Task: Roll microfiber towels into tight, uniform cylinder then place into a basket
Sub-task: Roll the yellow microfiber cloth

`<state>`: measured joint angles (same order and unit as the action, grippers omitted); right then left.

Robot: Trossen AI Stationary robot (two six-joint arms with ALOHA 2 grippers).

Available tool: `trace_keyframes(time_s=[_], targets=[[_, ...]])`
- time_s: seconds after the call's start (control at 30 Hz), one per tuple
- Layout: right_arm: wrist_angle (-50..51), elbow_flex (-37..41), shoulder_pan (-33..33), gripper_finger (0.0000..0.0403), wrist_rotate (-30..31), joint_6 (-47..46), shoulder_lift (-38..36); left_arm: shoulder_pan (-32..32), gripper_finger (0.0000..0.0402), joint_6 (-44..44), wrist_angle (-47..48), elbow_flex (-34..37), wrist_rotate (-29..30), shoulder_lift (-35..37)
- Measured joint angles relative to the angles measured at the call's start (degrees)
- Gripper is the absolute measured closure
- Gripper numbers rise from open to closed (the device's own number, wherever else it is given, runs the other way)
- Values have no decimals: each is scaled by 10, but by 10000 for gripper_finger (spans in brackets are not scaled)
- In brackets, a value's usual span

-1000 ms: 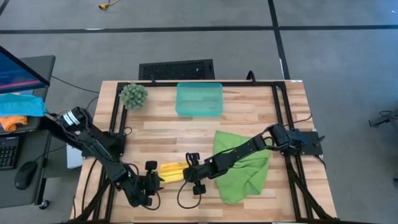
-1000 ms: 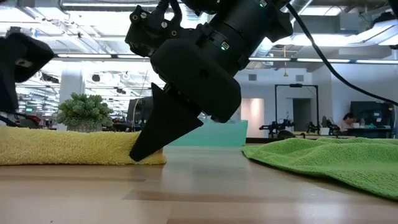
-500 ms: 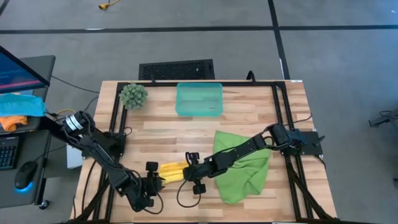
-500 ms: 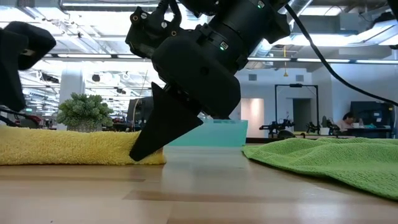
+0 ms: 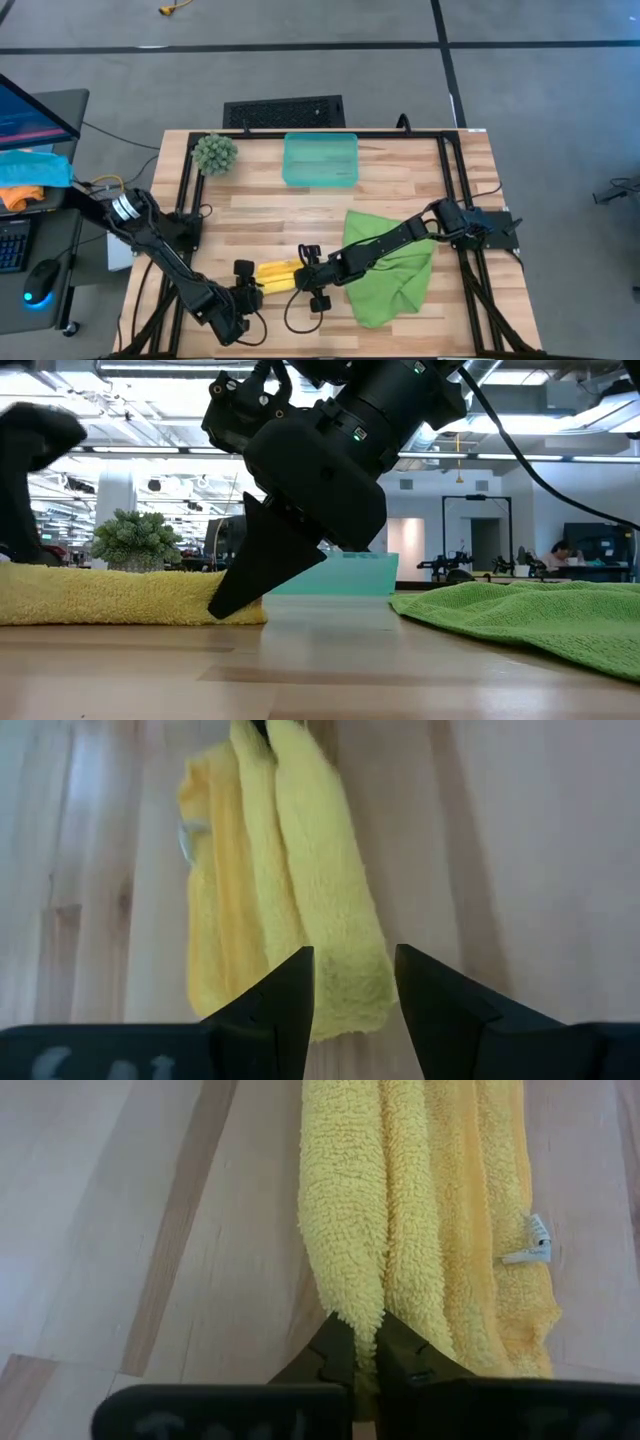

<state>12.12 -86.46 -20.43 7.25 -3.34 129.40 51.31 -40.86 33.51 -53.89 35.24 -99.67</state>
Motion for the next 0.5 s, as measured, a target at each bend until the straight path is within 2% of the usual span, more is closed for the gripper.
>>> trace_keyframes(time_s=[0.17, 0.37, 0.5], targets=[[0, 0, 0, 376, -2, -12, 0, -2, 268, -32, 0, 0, 8, -47], [0, 0, 0, 378, -7, -12, 0, -6, 269, -88, 2, -2, 15, -64], [0, 0, 0, 370, -8, -12, 0, -6, 292, -120, 4, -2, 0, -61]])
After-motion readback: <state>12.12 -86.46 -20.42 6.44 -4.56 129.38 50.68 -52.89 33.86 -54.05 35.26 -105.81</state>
